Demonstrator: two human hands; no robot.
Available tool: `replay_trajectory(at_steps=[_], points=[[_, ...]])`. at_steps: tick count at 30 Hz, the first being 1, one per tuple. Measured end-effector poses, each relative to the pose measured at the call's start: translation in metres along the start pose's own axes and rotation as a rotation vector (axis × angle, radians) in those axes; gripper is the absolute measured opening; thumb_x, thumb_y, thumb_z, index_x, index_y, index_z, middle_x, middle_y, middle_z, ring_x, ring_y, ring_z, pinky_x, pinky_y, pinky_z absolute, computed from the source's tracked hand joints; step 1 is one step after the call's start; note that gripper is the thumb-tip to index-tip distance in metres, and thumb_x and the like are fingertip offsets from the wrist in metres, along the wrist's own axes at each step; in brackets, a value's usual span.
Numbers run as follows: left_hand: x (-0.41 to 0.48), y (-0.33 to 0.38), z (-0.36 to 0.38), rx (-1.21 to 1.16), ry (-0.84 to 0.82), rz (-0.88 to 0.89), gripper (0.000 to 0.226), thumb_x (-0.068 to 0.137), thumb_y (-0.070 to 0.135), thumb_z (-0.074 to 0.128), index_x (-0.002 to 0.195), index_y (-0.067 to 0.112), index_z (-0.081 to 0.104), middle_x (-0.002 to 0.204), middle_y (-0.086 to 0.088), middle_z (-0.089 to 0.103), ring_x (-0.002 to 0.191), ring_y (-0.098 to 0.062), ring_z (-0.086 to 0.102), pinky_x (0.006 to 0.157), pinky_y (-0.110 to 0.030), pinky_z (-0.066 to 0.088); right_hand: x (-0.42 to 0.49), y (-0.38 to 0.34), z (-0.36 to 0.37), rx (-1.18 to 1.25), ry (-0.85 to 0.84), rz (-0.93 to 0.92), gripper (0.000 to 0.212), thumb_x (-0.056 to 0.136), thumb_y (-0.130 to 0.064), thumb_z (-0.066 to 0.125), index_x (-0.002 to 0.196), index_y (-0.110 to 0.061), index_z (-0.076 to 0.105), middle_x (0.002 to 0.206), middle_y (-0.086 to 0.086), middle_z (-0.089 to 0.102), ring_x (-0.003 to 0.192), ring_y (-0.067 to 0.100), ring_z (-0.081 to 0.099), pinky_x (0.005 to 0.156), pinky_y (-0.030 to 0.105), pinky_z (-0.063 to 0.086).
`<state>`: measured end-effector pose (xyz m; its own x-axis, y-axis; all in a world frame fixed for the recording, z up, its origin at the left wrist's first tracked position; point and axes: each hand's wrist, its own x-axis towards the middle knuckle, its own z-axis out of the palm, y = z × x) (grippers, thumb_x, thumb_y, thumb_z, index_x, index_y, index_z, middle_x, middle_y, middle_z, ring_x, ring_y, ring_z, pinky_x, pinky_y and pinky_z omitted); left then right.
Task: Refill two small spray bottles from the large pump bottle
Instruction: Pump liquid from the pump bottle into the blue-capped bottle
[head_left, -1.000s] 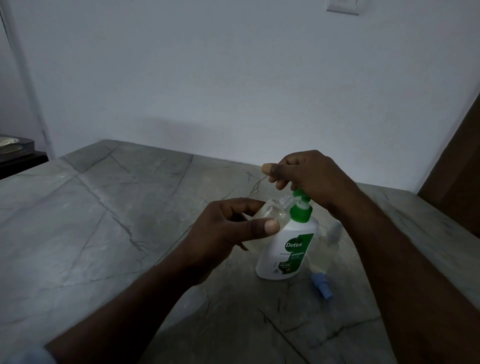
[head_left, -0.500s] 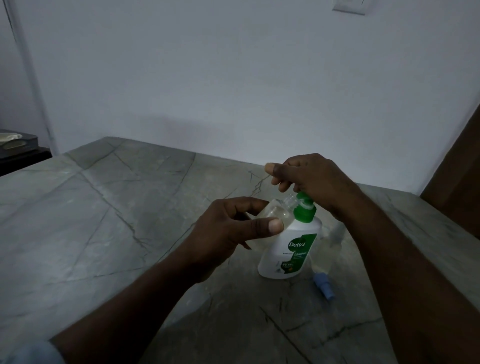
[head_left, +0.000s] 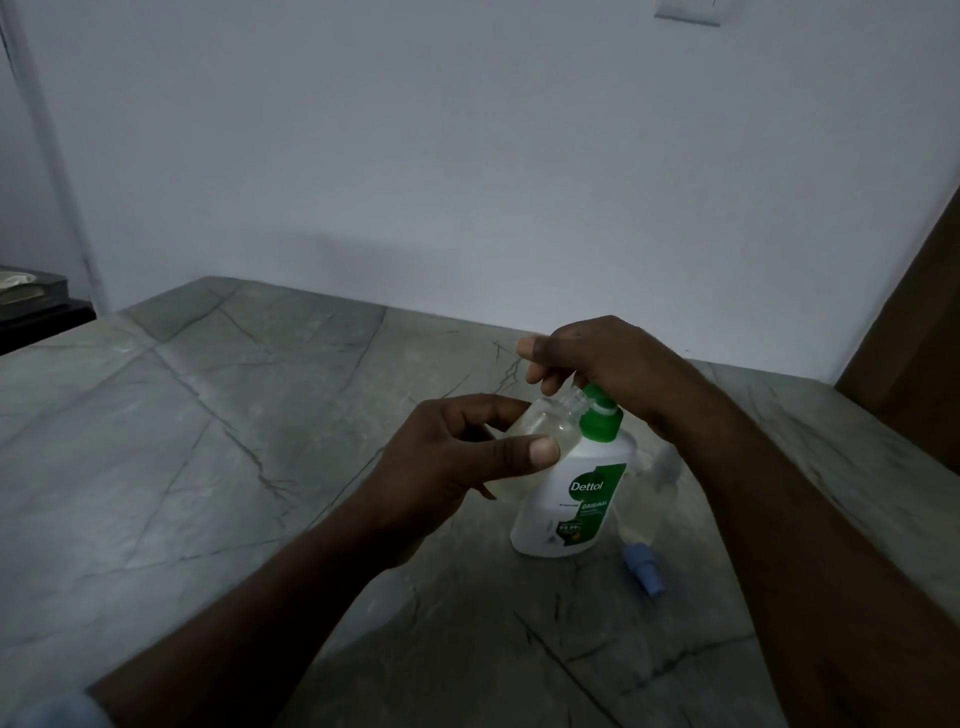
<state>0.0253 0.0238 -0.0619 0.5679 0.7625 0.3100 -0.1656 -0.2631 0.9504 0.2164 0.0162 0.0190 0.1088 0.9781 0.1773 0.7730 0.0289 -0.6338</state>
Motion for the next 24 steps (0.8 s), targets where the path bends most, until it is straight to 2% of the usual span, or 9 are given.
replay_trajectory(at_steps=[4,10,12,17,21,24], points=[[0.0000,0.0000,-0.0002,0.007,-0.003,-0.001,0.042,0.068,0.048,0.083,0.103,0.025,0.081,0.100,-0.009,0.079,0.089,-0.035,0.072,0.081,-0.059,0.055,-0.0006,0.0001,0.0001,-0.008,0.018,-0.011,0.040,0.093,-0.056,0.061,0.087,-0.021,0.078,0.088,-0.004,0.076,0.080,0.014,0.064,0.082,0.038,0.050],[0.0003,0.0004,-0.0005,0.006,-0.004,0.007,0.041,0.069,0.048,0.082,0.103,0.025,0.081,0.103,-0.006,0.079,0.093,-0.039,0.071,0.083,-0.065,0.054,-0.0026,0.0026,-0.0074,-0.024,0.160,-0.066,0.045,0.091,-0.063,0.060,0.084,-0.023,0.077,0.077,-0.008,0.075,0.071,0.007,0.066,0.069,0.029,0.049],[0.0005,0.0007,-0.0004,0.007,-0.005,0.010,0.041,0.069,0.048,0.082,0.103,0.025,0.081,0.103,-0.006,0.079,0.094,-0.040,0.071,0.084,-0.066,0.054,-0.0029,0.0021,-0.0090,-0.034,0.199,-0.080,0.045,0.089,-0.065,0.060,0.084,-0.024,0.077,0.076,-0.009,0.075,0.073,0.007,0.068,0.070,0.030,0.053],[0.0006,0.0015,0.0004,0.003,-0.003,0.007,0.042,0.069,0.047,0.082,0.104,0.025,0.081,0.103,-0.007,0.079,0.095,-0.043,0.070,0.086,-0.069,0.052,-0.0019,-0.0010,-0.0054,0.001,0.143,-0.054,0.041,0.092,-0.059,0.062,0.081,-0.023,0.078,0.076,-0.007,0.076,0.068,0.006,0.064,0.069,0.028,0.046],[0.0009,0.0012,0.0000,-0.004,-0.003,0.003,0.044,0.069,0.046,0.083,0.105,0.022,0.080,0.104,-0.009,0.079,0.096,-0.044,0.071,0.087,-0.072,0.051,-0.0002,-0.0002,-0.0031,0.009,0.065,-0.014,0.038,0.092,-0.055,0.063,0.086,-0.021,0.078,0.083,-0.005,0.076,0.077,0.012,0.065,0.078,0.034,0.051],[0.0005,0.0008,-0.0002,0.002,0.000,-0.004,0.042,0.068,0.046,0.083,0.103,0.023,0.080,0.101,-0.007,0.079,0.092,-0.040,0.072,0.085,-0.068,0.053,0.0014,-0.0002,0.0006,-0.012,0.015,0.015,0.038,0.091,-0.056,0.064,0.088,-0.020,0.078,0.089,-0.003,0.076,0.081,0.014,0.064,0.081,0.036,0.050]])
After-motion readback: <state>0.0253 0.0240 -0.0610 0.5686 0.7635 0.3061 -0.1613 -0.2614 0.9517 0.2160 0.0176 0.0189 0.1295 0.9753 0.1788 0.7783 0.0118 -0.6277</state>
